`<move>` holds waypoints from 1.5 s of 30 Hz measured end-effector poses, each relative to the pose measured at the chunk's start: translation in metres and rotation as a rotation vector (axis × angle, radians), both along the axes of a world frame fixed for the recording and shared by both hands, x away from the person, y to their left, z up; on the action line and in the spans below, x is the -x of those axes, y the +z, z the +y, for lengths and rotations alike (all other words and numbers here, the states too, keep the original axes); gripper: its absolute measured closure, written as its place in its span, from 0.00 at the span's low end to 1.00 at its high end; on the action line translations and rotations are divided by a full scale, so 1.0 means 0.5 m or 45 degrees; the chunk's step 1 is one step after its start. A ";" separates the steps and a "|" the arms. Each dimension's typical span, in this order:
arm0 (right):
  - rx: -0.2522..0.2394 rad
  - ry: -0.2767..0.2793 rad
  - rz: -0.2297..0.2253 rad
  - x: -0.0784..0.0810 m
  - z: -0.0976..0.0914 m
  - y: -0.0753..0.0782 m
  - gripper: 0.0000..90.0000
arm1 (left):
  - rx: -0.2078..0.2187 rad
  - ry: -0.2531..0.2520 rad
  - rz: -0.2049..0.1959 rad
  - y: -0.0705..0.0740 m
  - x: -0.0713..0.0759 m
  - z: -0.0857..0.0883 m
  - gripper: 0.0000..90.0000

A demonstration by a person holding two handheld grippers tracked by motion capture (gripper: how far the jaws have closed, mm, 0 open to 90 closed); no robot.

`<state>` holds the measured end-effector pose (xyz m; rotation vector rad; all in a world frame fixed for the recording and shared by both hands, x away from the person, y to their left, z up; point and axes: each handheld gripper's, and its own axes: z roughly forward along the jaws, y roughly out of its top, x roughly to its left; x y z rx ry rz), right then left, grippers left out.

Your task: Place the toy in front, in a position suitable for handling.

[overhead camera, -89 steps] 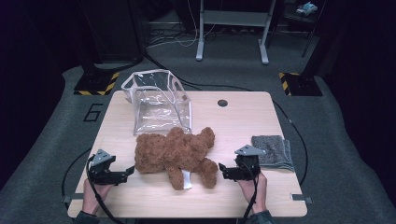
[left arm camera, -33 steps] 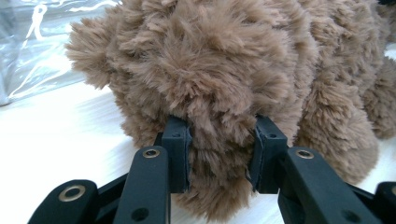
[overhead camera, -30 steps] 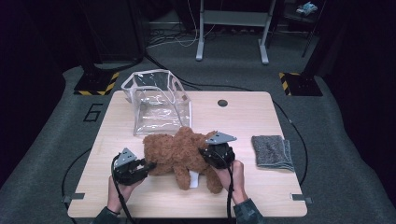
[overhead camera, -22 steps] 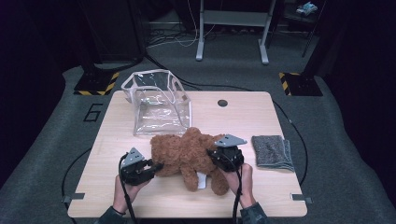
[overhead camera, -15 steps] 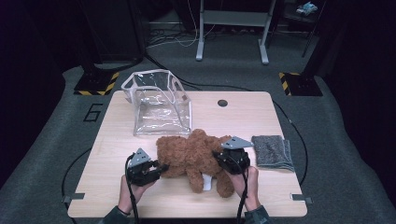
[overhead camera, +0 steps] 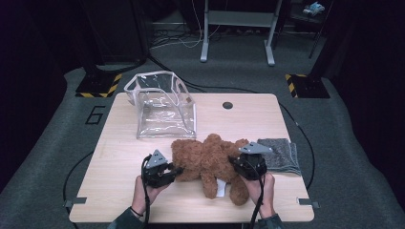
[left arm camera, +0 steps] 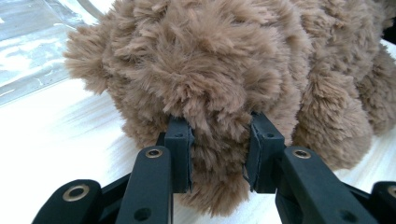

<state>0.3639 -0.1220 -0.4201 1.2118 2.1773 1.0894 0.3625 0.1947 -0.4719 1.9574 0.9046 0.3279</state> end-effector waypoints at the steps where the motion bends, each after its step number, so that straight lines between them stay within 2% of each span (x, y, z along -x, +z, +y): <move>1: -0.004 -0.008 0.017 -0.002 -0.002 -0.006 0.85 | -0.009 -0.002 0.010 -0.002 -0.001 -0.002 0.74; 2: -0.009 -0.009 0.025 -0.005 -0.005 -0.013 0.85 | -0.026 -0.008 0.008 -0.005 -0.004 -0.003 0.74; 5: -0.020 -0.028 0.068 -0.015 -0.012 -0.039 0.85 | -0.032 -0.010 -0.003 -0.009 -0.005 -0.006 0.74; 6: -0.041 -0.030 0.070 -0.016 -0.016 -0.045 0.84 | -0.035 -0.012 -0.004 -0.008 -0.004 -0.007 0.74; 8: -0.083 -0.036 0.080 -0.018 -0.021 -0.048 0.83 | -0.038 -0.006 -0.009 -0.008 -0.004 -0.008 0.73; 9: -0.077 -0.030 0.075 -0.019 -0.022 -0.048 0.81 | -0.046 -0.006 -0.011 -0.008 -0.004 -0.007 0.72; 11: -0.068 -0.041 0.077 -0.020 -0.022 -0.044 0.74 | -0.042 -0.003 -0.007 -0.007 -0.005 -0.003 0.66; 14: -0.093 -0.049 0.075 -0.018 -0.032 -0.037 0.55 | -0.013 0.014 0.006 -0.006 -0.005 0.007 0.53; 16: -0.128 -0.043 0.069 -0.015 -0.043 -0.033 0.43 | -0.004 0.019 -0.001 -0.003 -0.004 0.015 0.44; 18: -0.135 -0.043 0.063 -0.011 -0.054 -0.032 0.31 | 0.005 0.028 -0.006 0.002 -0.002 0.022 0.36; 22: -0.153 -0.048 0.050 0.003 -0.075 -0.030 0.17 | 0.023 0.055 -0.021 0.012 -0.002 0.048 0.26; 25: -0.153 -0.057 0.042 0.014 -0.100 -0.032 0.15 | 0.027 0.078 -0.023 0.013 -0.006 0.064 0.21; 28: -0.164 -0.094 0.047 0.022 -0.127 -0.041 0.13 | 0.017 0.113 -0.016 0.013 -0.016 0.099 0.17; 31: -0.146 -0.142 0.046 0.030 -0.152 -0.057 0.12 | 0.040 0.161 0.004 0.011 -0.023 0.119 0.15; 36: -0.099 -0.225 0.082 0.036 -0.185 -0.102 0.10 | 0.041 0.204 0.031 0.003 -0.039 0.145 0.08; 42: -0.059 -0.305 0.141 0.040 -0.210 -0.165 0.09 | 0.011 0.243 0.028 -0.001 -0.060 0.167 0.04; 45: -0.030 -0.342 0.153 0.046 -0.218 -0.190 0.09 | 0.044 0.261 0.052 -0.004 -0.075 0.181 0.03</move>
